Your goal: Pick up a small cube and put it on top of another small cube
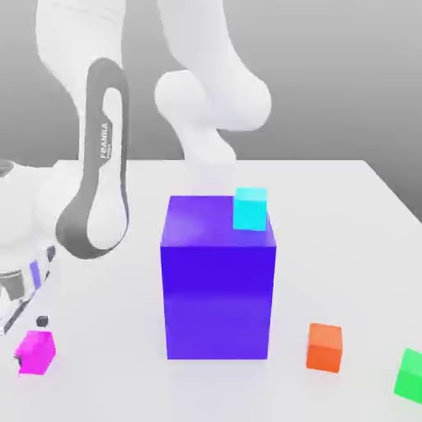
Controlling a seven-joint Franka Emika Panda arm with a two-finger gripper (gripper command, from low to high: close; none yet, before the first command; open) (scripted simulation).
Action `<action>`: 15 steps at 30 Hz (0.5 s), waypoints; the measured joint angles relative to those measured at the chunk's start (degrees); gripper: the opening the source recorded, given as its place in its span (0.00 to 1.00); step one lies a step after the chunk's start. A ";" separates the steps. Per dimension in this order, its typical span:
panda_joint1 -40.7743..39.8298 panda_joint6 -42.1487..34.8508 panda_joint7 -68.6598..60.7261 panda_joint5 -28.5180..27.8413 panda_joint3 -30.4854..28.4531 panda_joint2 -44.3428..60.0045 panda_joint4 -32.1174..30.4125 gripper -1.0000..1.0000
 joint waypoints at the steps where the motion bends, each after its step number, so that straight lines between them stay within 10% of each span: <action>1: 0.00 0.01 0.00 0.00 0.00 0.00 0.00 0.00; 15: 6.93 -9.89 -2.46 -6.62 4.17 -10.23 -0.48 0.00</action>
